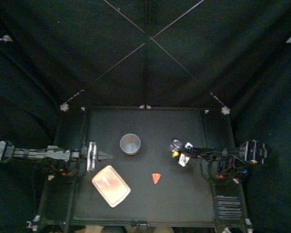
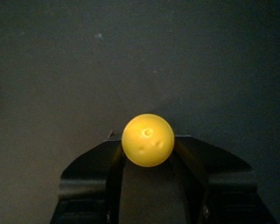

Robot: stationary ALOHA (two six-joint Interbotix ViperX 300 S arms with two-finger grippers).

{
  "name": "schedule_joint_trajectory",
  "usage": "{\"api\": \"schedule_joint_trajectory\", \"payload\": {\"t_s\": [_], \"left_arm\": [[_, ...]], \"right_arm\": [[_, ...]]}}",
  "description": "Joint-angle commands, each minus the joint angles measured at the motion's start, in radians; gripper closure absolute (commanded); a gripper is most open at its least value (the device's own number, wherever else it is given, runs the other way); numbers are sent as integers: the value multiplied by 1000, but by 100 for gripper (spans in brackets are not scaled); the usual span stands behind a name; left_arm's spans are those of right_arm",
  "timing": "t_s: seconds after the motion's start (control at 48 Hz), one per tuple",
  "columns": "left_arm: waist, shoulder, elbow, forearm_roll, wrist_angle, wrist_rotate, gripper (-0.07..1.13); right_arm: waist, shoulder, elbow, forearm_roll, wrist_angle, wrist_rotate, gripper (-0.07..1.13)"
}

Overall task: Pick the yellow can then place it on the pink plate
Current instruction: Place yellow can on the pink plate

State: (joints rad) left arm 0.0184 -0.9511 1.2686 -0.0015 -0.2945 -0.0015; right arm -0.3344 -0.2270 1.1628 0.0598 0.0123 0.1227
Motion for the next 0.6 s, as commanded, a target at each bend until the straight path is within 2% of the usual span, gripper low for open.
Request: {"api": "schedule_joint_trajectory", "payload": {"t_s": [0.021,0.229,0.438,0.604], "left_arm": [[2,5,-12,0,-11,0,108],[6,5,-12,0,-11,2,108],[20,5,-12,0,-11,2,108],[51,9,-12,0,-11,-2,108]], "right_arm": [[-3,-14,-15,-2,-5,-3,45],[14,-18,-51,2,-5,-3,48],[161,3,-202,-3,-3,-3,48],[249,100,-345,-9,-3,-5,48]]}}
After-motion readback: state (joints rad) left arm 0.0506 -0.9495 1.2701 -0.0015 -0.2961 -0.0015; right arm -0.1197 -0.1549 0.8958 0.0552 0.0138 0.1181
